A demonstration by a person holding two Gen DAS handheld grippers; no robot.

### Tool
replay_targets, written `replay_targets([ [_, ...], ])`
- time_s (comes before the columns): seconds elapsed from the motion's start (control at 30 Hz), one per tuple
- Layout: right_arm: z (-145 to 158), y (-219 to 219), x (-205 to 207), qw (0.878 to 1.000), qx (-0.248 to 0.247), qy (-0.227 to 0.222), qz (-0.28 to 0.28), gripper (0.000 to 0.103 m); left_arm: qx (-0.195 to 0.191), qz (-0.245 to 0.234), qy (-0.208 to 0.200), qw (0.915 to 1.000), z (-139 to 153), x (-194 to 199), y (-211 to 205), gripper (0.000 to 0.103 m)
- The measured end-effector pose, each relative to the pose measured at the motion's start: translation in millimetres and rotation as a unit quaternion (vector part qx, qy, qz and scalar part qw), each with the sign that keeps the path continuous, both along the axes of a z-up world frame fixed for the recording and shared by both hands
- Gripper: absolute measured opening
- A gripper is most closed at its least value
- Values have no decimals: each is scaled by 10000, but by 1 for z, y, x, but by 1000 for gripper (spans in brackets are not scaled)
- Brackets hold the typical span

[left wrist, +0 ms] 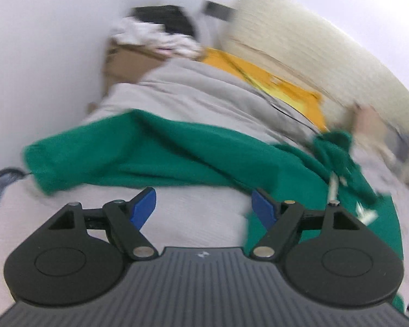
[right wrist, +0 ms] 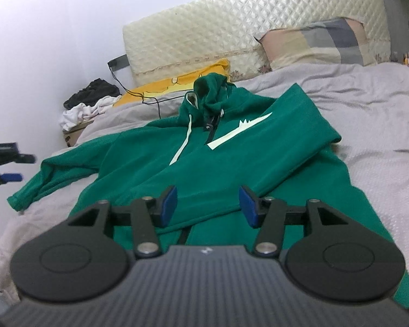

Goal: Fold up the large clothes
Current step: 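Grasp the other sleeve with the left tool and lift it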

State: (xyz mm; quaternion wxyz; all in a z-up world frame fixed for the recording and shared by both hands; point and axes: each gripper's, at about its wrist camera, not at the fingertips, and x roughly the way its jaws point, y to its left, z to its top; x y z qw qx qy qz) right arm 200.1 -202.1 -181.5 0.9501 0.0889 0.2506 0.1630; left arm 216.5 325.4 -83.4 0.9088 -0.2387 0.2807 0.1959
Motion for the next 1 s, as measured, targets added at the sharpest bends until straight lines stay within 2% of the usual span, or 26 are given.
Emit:
replay_targets([
  [0.07, -3, 1, 4, 10000, 25, 77, 3, 56, -269, 395, -120, 9988, 0, -15, 40, 84],
  [0.17, -7, 6, 9, 9999, -24, 143, -12, 62, -1105, 862, -490, 9889, -10, -41, 98, 86],
  [0.23, -9, 10, 12, 9998, -66, 149, -66, 82, -1861, 1058, -748, 9740, -24, -57, 131, 86],
  [0.33, -12, 17, 16, 9997, -139, 207, -16, 82, -2944, 1284, -1021, 9415, -52, -71, 162, 86],
  [0.4, -15, 23, 20, 9994, -219, 271, -7, 82, -3343, 1246, -1144, 9272, -66, -75, 168, 86],
  [0.43, -17, 26, 23, 9992, -256, 309, -3, 82, -3432, 1226, -1149, 9241, -71, -75, 170, 86],
  [0.53, -23, 34, 30, 9984, -361, 424, 14, 82, -3437, 1333, -979, 9244, -86, -69, 164, 86],
  [0.6, -28, 38, 35, 9979, -433, 489, 9, 82, -3580, 1460, -942, 9174, -101, -65, 164, 86],
  [0.73, -36, 43, 45, 9968, -467, 651, -28, 82, -3907, 1932, -975, 8947, -128, -57, 175, 85],
  [0.83, -42, 41, 52, 9960, -413, 791, -88, 82, -3677, 2326, -1228, 8920, -130, -58, 186, 82],
  [0.87, -44, 40, 54, 9957, -382, 836, -119, 82, -3512, 2422, -1331, 8946, -127, -58, 191, 74],
  [0.9, -46, 38, 57, 9954, -363, 874, -149, 82, -3322, 2517, -1344, 8990, -124, -57, 196, 60],
  [0.97, -49, 36, 62, 9947, -297, 955, -223, 82, -2974, 2769, -1251, 9051, -118, -54, 208, 40],
  [1.0, -50, 35, 65, 9945, -252, 985, -248, 82, -2848, 2839, -1171, 9081, -116, -51, 215, 33],
])
